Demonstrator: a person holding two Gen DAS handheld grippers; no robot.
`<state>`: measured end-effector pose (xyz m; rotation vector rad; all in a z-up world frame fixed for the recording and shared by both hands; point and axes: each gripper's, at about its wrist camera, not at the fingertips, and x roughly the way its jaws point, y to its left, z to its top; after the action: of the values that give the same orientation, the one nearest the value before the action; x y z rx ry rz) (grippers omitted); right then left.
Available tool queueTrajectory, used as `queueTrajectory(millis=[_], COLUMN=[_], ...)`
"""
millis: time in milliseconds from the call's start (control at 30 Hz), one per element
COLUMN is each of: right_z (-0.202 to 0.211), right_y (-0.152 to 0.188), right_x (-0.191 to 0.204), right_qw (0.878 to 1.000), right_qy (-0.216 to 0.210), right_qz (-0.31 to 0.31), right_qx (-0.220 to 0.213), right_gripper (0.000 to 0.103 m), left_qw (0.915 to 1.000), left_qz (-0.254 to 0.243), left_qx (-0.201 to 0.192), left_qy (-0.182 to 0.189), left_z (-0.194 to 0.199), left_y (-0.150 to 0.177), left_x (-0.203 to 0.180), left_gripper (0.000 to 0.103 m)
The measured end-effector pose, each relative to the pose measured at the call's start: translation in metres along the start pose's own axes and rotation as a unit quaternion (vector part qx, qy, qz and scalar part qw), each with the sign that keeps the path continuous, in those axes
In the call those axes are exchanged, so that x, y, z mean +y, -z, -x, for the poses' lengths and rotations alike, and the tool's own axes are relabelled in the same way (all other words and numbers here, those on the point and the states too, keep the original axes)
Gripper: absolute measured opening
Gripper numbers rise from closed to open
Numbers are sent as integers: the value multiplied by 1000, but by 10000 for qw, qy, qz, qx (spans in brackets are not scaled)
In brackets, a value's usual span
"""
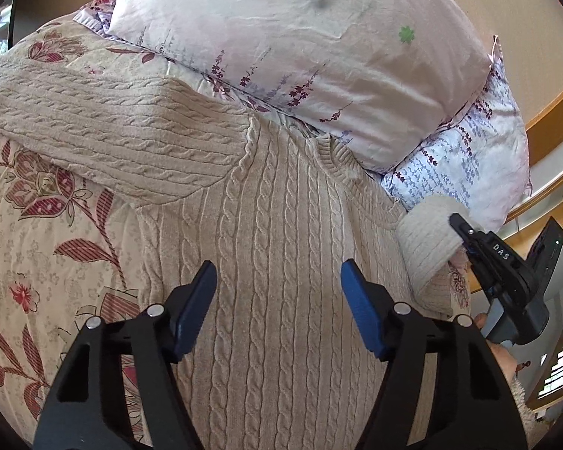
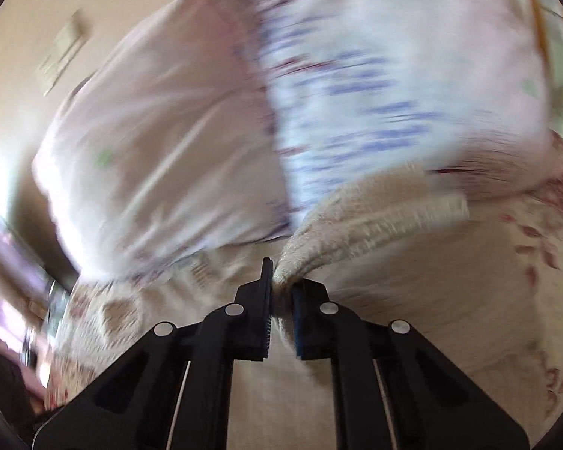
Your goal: Fold small clothes
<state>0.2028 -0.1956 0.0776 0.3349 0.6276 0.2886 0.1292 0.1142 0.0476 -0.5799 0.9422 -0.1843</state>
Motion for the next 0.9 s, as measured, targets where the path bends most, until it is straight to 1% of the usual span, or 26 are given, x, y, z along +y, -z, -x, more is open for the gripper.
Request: queueTrajectory(millis=[33,67,100,167,200,233,300,367,433,467,533,600,633,667,700,733,767,800,833,867,900], right_z=[-9,-22,-35,-48,-49,-43,-28,-7,10,22,40,52,56,57,57,58,57,53,53,53,52], right_y=[5,16,26,43,49,52,51,50,51,54,60,60,61,62,62,62,63,63,60,58,59], right_x=[14,31,43,54,53,47,26,-13,-60,-93,-145,-178,-193,-201,-210,-217,-222,-222,-226,-227,-229], right_qw=[9995,9965,9918,9826,9808,9812,9849,9870,9797,9691,9499,9321,9223,9156,9100,9057,9026,9014,9007,9003,8995], right_qy=[-166,-387,-584,-751,-786,-845,-768,-594,-408,-301,-158,-49,-26,-18,-6,6,12,43,104,140,139], right_qz=[176,422,570,668,619,478,123,-597,-1534,-2196,-3008,-3574,-3836,-4002,-4133,-4231,-4299,-4325,-4340,-4347,-4364], right_qx=[203,615,985,1564,1673,1665,1545,1372,1225,1083,830,588,479,393,324,275,231,204,164,147,137], right_gripper=[12,18,35,52,52,52,52,52,51,51,51,51,51,51,45,42,35,25,20,12,11], left_qw=[10000,9998,9996,9989,9984,9977,9963,9940,9913,9904,9890,9873,9867,9861,9852,9845,9845,9849,9856,9855,9851], left_qz=[60,111,171,255,294,337,412,564,763,838,966,1100,1156,1221,1286,1325,1336,1318,1284,1300,1325], left_qx=[-1,7,31,108,168,247,406,574,717,755,810,867,882,908,924,944,954,960,962,966,958], left_qy=[79,145,227,370,448,534,629,747,803,805,777,747,727,664,660,650,612,575,528,515,538], left_z=[0,0,-2,-8,-12,-19,-33,-48,-62,-68,-78,-87,-90,-95,-100,-103,-107,-110,-113,-116,-119], left_y=[-1,-2,-4,-7,-9,-11,-12,-13,-12,-12,-13,-15,-17,-19,-21,-23,-25,-28,-30,-33,-36], left_x=[1,2,2,0,-1,-4,-10,-15,-20,-21,-25,-26,-25,-24,-24,-23,-23,-24,-24,-24,-24], left_gripper=[67,67,67,67,67,66,63,56,53,52,50,45,39,34,32,28,23,21,16,9,9])
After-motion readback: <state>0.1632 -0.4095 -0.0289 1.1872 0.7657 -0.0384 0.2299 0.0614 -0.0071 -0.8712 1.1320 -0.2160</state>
